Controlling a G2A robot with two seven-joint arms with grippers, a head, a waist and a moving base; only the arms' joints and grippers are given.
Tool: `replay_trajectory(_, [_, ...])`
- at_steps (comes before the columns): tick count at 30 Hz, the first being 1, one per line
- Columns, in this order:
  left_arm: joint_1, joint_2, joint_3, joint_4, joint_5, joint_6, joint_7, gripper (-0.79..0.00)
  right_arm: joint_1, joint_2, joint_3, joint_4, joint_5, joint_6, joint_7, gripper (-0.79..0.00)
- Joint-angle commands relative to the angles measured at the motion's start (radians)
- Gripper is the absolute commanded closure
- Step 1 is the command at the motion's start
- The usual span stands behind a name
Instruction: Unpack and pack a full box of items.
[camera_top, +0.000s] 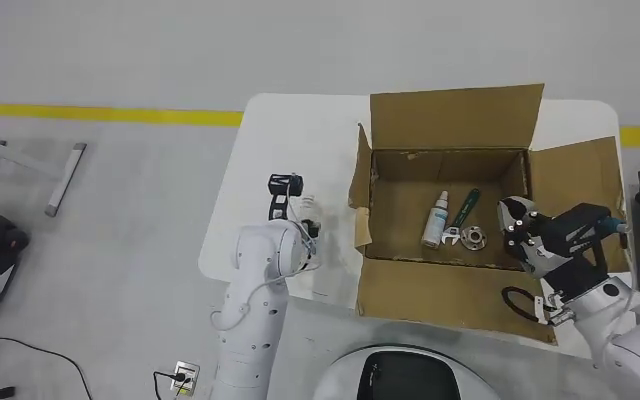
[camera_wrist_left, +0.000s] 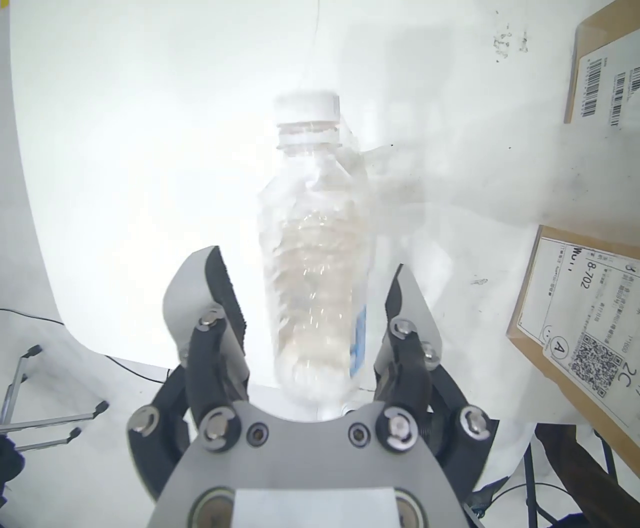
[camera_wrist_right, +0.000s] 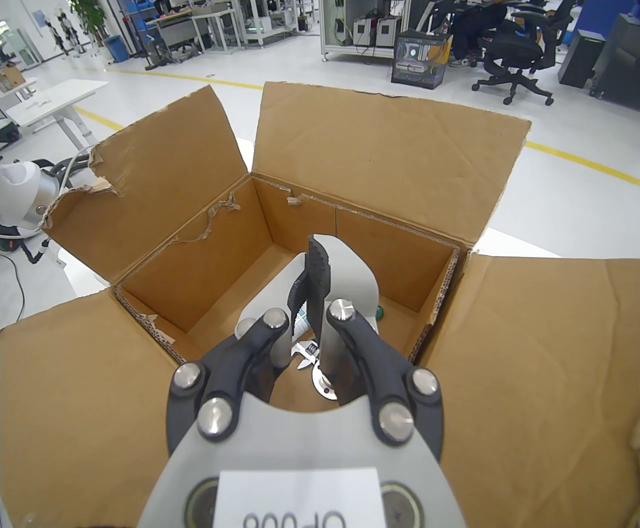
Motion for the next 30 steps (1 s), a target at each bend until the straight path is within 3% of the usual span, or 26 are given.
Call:
replay_trajectory(1, [0.0, 0.001, 0.0, -0.007, 0.002, -0.001, -0.008, -0.785, -0.003, -0.001, 0.001, 0.006, 0.029, 0.001, -0.017, 0.0])
replay_trajectory(7, [-0.012, 0.001, 0.003, -0.024, 0.002, 0.005, 0.002, -0.785, 0.008, 0.0, -0.028, -0.001, 0.051, 0.001, 0.053, 0.0])
replay_trajectory(13, [-0.029, 0.0, 0.011, -0.022, 0.002, 0.011, 0.029, -0.785, 0.146, -0.004, -0.184, 0.018, -0.057, 0.187, 0.322, 0.0])
replay_trajectory(18, [-0.027, -0.001, 0.017, -0.027, -0.024, 0.017, 0.055, -0.785, 0.313, -0.018, -0.319, 0.092, -0.09, 0.349, 0.457, 0.0])
replay_trajectory(30, [-0.004, -0.003, 0.005, -0.073, -0.121, 0.055, 0.104, -0.785, 0.332, -0.021, -0.338, 0.108, -0.083, 0.372, 0.459, 0.0])
